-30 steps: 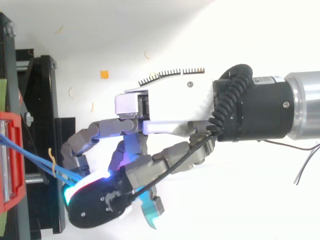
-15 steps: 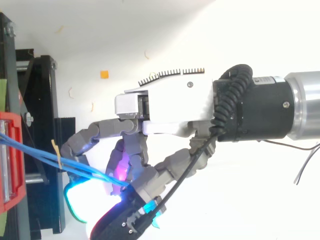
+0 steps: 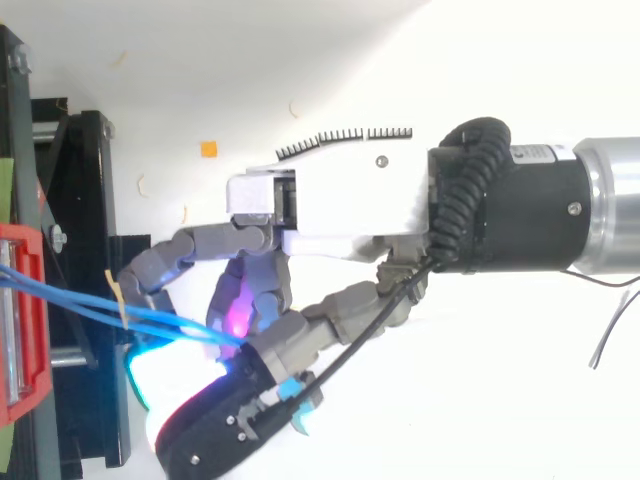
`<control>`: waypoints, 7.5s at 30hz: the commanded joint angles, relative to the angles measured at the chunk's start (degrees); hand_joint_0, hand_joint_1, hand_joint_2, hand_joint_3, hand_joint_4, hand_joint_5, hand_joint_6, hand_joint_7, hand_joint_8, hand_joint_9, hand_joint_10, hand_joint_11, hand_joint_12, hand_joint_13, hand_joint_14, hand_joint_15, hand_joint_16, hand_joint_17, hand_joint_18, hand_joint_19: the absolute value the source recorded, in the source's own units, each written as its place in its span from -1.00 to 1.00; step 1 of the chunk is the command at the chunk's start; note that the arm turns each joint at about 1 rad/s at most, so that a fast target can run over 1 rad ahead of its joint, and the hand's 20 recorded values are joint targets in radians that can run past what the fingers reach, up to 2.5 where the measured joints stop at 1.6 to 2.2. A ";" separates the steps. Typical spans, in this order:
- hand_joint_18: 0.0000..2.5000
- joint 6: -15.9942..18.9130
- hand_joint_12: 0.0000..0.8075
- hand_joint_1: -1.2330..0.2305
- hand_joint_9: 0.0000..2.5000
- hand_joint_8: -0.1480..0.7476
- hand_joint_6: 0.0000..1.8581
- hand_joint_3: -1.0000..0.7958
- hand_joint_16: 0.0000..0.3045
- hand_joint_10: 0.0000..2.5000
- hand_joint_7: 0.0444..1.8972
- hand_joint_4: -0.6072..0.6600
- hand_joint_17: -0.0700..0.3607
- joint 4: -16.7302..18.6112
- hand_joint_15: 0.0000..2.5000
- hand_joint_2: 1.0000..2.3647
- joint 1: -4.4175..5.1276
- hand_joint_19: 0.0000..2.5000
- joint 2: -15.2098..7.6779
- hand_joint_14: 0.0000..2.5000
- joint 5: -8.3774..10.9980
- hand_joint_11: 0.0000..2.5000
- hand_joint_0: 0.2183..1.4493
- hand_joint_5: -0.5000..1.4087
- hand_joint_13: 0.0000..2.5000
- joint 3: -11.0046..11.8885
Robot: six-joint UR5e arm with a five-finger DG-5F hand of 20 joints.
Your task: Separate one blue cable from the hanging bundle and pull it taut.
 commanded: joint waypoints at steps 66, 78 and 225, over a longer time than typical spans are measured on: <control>-0.48 -58.63 -0.45 -0.39 0.48 -0.43 -0.46 -0.05 -0.70 -0.99 0.37 -0.03 -0.19 -0.61 -0.69 -0.97 1.76 -0.60 3.44 -0.99 6.10 -0.80 -0.20 -0.33 -0.06 1.28; -0.48 -85.08 -0.46 -0.39 0.48 -0.44 -0.46 -0.04 -0.70 -0.99 0.36 -0.02 -0.20 0.00 -0.69 -0.97 1.93 -0.60 4.32 -0.99 5.57 -0.81 -0.21 -0.33 -0.06 1.28; -0.41 -38.41 -0.45 -0.03 0.55 -0.51 -0.46 -0.42 -0.72 -0.99 0.41 0.07 -0.22 -8.17 -0.68 -1.00 -3.34 -0.58 4.23 -0.99 1.97 -0.76 -0.23 -0.33 -0.01 0.58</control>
